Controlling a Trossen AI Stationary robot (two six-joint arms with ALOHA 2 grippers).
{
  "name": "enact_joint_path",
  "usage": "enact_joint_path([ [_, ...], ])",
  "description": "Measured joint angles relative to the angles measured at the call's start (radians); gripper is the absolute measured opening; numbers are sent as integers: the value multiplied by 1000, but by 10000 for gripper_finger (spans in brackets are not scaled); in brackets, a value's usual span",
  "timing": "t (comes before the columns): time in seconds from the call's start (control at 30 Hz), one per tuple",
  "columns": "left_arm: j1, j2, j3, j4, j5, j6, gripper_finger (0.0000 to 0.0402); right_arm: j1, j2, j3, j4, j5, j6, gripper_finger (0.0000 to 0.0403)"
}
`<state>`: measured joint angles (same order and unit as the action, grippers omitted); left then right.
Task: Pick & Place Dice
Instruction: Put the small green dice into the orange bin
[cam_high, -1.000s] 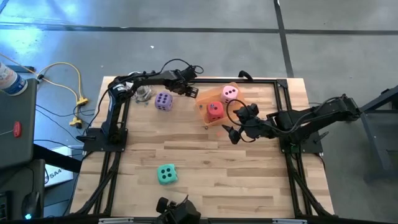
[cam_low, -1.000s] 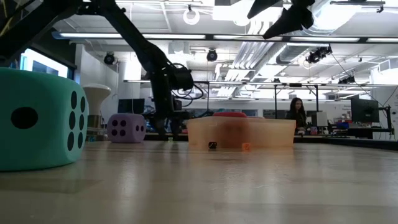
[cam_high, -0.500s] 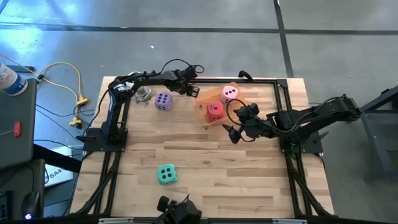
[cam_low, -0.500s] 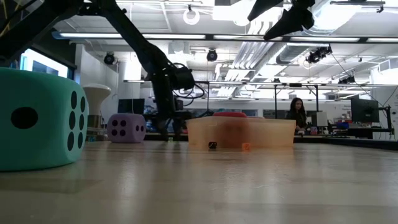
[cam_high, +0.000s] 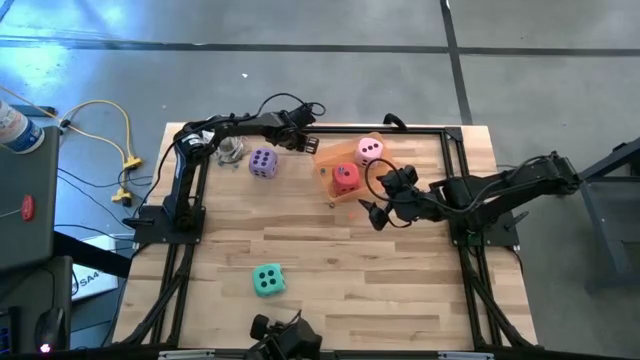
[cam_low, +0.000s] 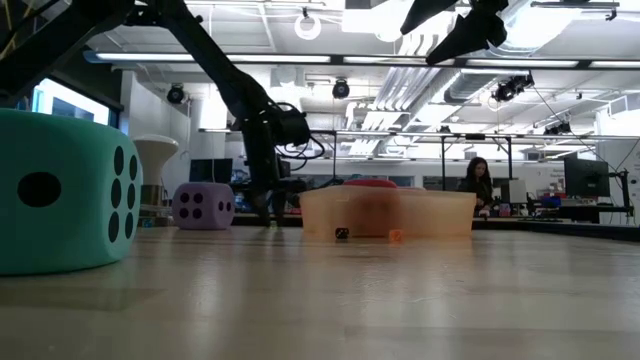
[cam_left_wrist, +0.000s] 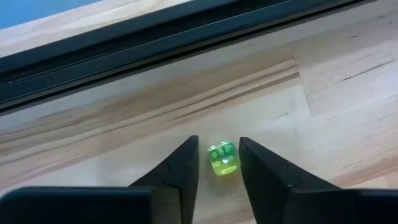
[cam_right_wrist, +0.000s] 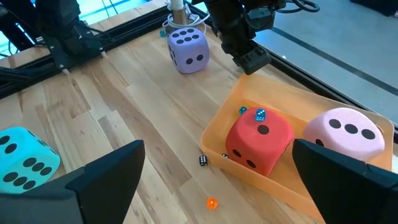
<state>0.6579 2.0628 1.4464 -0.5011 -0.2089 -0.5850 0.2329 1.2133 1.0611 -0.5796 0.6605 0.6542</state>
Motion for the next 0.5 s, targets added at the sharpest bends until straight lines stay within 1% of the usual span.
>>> enact_joint_path([
  [0.23, 0, 0, 0, -17, 0, -2, 77, 0, 0, 0, 0, 0, 0, 400],
  [0.37, 0, -2, 1, -55, -2, -1, 56, 0, 0, 0, 0, 0, 0, 400],
  [0.5, -4, -16, -1, -107, -15, 34, 50, 0, 0, 0, 7, 0, 0, 400],
])
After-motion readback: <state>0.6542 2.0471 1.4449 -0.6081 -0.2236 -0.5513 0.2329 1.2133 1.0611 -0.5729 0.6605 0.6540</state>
